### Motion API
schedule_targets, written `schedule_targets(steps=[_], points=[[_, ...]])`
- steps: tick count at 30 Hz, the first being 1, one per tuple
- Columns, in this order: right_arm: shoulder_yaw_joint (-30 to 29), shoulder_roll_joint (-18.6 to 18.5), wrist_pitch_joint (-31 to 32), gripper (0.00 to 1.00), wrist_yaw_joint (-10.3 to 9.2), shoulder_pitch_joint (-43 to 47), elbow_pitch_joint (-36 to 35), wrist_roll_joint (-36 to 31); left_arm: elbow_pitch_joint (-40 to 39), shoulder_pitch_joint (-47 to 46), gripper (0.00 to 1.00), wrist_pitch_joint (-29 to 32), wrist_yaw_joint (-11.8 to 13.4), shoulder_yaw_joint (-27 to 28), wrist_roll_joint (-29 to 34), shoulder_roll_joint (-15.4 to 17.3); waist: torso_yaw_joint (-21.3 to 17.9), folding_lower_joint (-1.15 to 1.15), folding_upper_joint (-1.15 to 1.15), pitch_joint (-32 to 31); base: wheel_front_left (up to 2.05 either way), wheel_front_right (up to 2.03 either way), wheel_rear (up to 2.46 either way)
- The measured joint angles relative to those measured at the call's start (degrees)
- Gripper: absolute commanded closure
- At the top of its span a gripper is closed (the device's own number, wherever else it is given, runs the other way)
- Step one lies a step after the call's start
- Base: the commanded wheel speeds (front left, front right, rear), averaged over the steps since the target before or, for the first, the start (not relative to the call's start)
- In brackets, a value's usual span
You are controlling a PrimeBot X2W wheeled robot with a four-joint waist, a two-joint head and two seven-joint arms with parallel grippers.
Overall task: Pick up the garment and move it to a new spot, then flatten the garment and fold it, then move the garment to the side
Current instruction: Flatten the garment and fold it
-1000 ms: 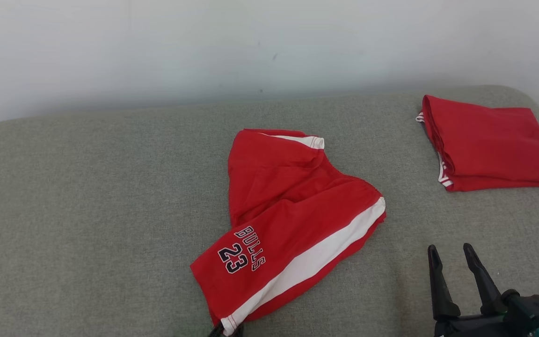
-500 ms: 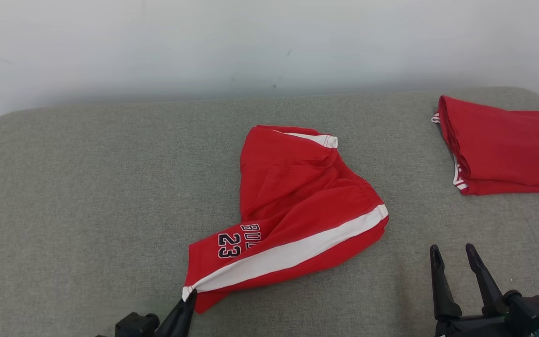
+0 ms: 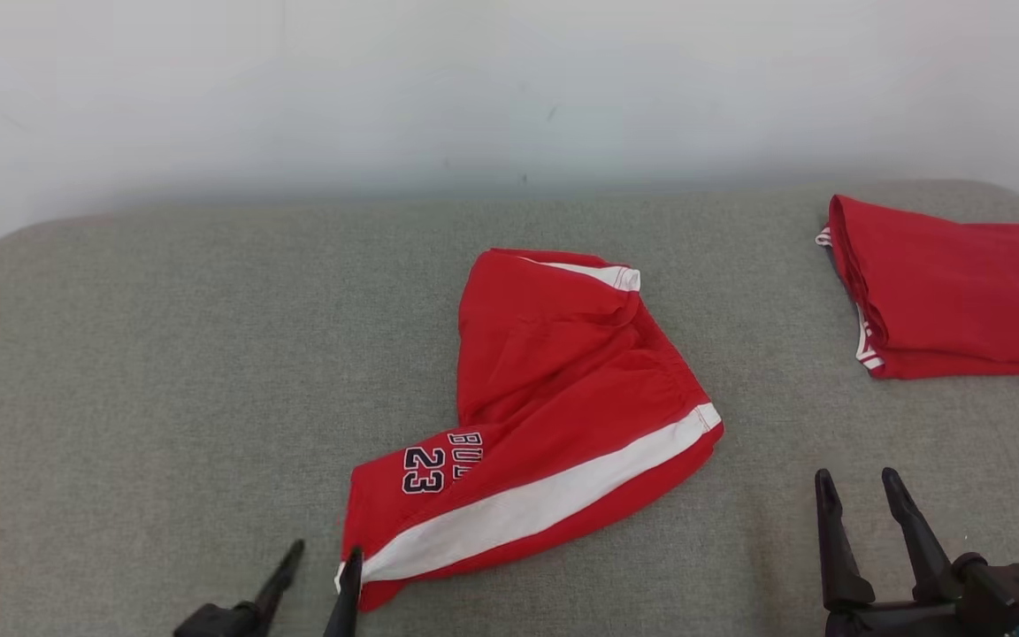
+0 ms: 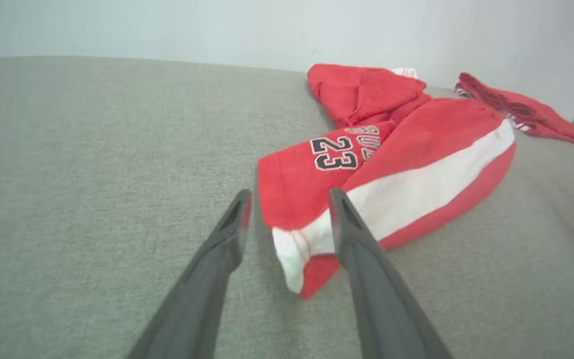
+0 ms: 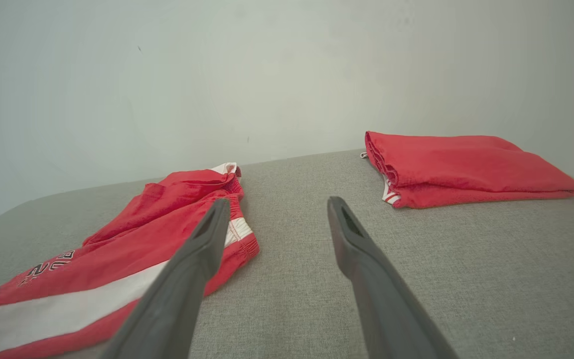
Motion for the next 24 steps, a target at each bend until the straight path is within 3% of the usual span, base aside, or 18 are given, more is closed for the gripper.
schedule_targets(steps=[11, 24], points=[[-0.08, -0.15, 0.0, 0.0, 0.0, 0.89, -0.96, -0.04, -11.54, 5.26, 0.0, -0.01, 0.65, 11.84, 5.34, -3.21, 0.9, 0.0, 0.0, -3.12, 0.0, 0.0, 0.0], [-0.98, -0.09, 0.01, 0.0, 0.0, 2.3, -1.74, -0.12, -15.48, 10.16, 0.0, 0.0, 1.26, 20.2, 8.61, -4.91, 1.13, 0.0, 0.0, -4.55, 0.0, 0.0, 0.0]])
